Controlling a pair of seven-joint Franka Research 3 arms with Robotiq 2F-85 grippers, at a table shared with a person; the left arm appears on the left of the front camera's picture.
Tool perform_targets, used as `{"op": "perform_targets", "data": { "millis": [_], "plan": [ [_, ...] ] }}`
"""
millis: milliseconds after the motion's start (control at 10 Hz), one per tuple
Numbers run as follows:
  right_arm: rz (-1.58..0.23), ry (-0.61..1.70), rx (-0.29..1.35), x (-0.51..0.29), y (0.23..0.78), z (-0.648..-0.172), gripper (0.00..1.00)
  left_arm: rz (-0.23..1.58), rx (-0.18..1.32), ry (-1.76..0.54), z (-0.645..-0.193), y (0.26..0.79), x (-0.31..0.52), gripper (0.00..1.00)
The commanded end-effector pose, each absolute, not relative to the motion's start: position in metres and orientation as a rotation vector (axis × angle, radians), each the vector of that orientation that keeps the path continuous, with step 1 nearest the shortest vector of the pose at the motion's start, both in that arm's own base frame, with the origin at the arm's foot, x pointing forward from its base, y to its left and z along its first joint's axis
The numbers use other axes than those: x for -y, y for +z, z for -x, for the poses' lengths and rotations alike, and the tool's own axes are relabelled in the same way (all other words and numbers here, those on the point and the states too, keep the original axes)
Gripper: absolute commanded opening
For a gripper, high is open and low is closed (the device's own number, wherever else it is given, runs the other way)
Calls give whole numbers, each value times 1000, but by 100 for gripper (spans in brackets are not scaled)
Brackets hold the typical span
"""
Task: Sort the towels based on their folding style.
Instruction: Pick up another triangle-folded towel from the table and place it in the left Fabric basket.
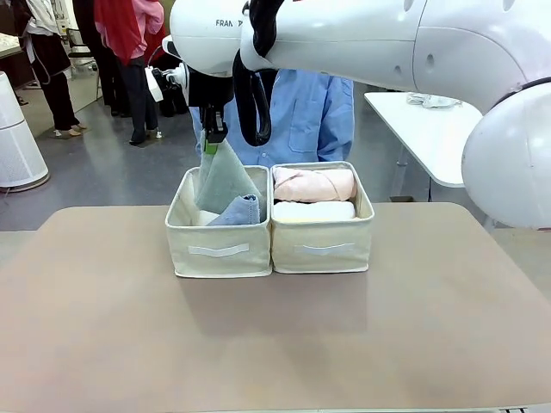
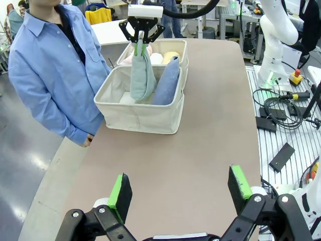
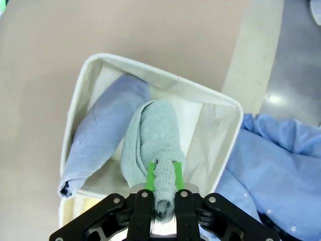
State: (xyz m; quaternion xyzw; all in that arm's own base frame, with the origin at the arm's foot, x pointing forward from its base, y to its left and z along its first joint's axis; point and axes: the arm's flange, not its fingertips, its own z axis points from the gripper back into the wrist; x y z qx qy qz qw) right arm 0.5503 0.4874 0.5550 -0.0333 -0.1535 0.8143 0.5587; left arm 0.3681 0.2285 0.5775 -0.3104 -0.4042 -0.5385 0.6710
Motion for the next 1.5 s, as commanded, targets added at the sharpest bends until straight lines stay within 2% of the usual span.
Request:
{"op": "perform_targets", "data": {
  "millis": [0,1300,1400],
  "plan": [
    [28,1921,402,-497,545,-559,14,706,939,-1207,-366,578,-228,100],
    [-207,1920,214,-502,476,-569,14,706,939,-1207,-366,578,-228,100],
    [-215,1932,243,-503,477,-568,55,706,939,-1207,-366,578,-228,100]
  ]
}}
